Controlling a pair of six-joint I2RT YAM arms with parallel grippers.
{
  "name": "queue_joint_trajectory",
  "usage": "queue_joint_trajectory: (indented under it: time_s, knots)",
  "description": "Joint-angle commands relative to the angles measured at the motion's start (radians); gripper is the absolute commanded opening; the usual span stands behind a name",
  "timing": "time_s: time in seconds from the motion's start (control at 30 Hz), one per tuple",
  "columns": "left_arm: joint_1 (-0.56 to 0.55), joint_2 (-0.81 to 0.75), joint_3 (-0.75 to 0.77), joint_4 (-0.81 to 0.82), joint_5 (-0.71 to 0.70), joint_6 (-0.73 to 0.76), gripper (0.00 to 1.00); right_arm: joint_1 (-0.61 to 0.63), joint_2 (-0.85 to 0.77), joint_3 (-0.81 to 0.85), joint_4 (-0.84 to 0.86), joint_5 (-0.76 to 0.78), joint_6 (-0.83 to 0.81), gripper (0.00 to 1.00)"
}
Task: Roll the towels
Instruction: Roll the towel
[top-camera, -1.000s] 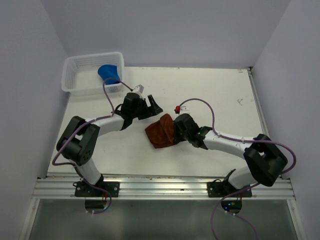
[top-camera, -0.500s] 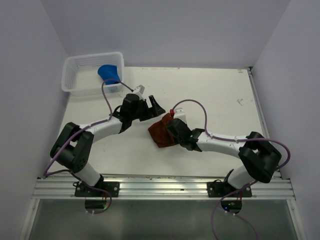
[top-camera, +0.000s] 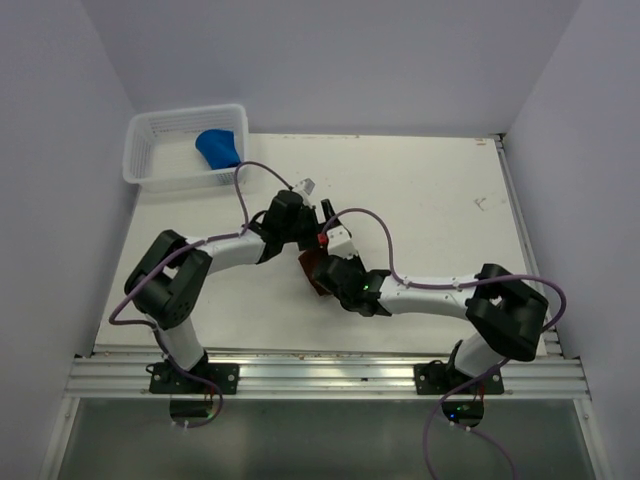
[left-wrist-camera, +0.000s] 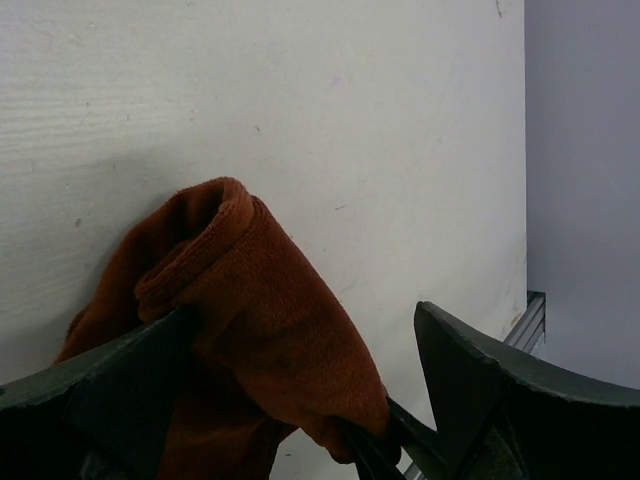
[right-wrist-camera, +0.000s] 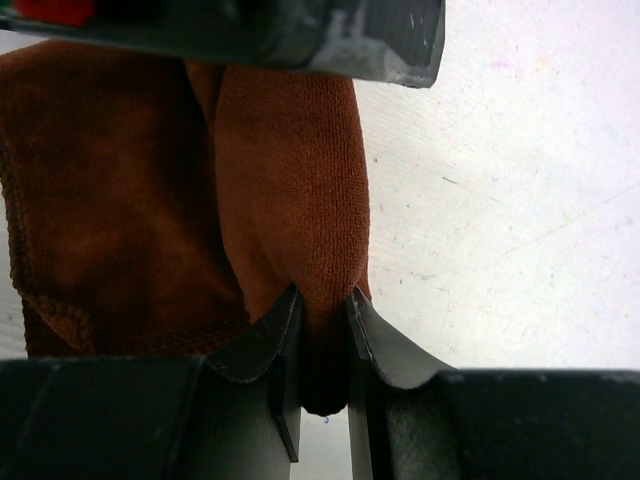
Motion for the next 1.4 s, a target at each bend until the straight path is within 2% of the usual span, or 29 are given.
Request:
queue_joint_trajectory:
  time_s: [0.0,0.13,0.2,0.4,0.53,0.57,0.67,0.73,0.77,0.83,0.87,0.9,1.0,1.2,1.3,1.37]
  knots:
    - [-0.002,0.012,0.026,-0.017,0.016,0.006,0.95,0.028,0.017,0.044,0.012,0.118,-0.031,0.0]
    - [-0.004,0.027,0.044,-0.074,-0.01,0.056,0.92,0.049,0.045,0.056,0.011,0.155,-0.037,0.0]
    - [-0.004,0.04,0.061,-0.116,-0.039,0.086,0.88,0.057,0.054,0.058,0.012,0.161,-0.037,0.0]
    - [-0.004,0.064,0.065,-0.111,-0.061,0.116,0.73,0.077,0.06,0.055,0.02,0.164,-0.028,0.0]
    - [-0.004,0.08,0.079,-0.111,-0.067,0.132,0.5,0.084,0.05,0.041,0.028,0.158,-0.031,0.0]
    - [-0.004,0.083,0.081,-0.111,-0.068,0.135,0.39,0.084,0.048,0.037,0.032,0.15,-0.031,0.0]
    - [-0.004,0.095,0.085,-0.109,-0.067,0.144,0.21,0.086,0.046,0.027,0.038,0.131,-0.026,0.04]
    - [-0.004,0.098,0.081,-0.108,-0.067,0.144,0.14,0.084,0.036,0.014,0.048,0.121,-0.023,0.07]
    - [-0.004,0.098,0.079,-0.106,-0.07,0.144,0.08,0.084,0.03,0.007,0.055,0.115,-0.017,0.09]
    - [-0.004,0.098,0.07,-0.106,-0.073,0.147,0.02,0.084,0.005,-0.003,0.06,0.085,-0.011,0.17]
    - [-0.004,0.097,0.067,-0.106,-0.079,0.149,0.0,0.086,-0.033,0.003,0.028,0.066,0.007,0.2]
    - [-0.004,0.09,0.062,-0.106,-0.082,0.152,0.0,0.084,-0.056,0.003,0.023,0.02,0.007,0.28]
    - [-0.004,0.07,0.029,-0.083,-0.108,0.144,0.0,0.077,-0.153,-0.002,0.008,-0.035,0.026,0.4]
    - [-0.004,0.023,-0.085,0.024,-0.124,0.103,0.0,0.008,-0.277,0.0,-0.009,-0.24,0.095,0.57]
    - [-0.004,0.001,-0.137,0.086,-0.133,0.095,0.0,-0.058,-0.299,-0.005,-0.008,-0.351,0.157,0.63]
    - [-0.004,-0.018,-0.166,0.142,-0.139,0.083,0.0,-0.131,-0.309,-0.026,0.001,-0.432,0.229,0.63]
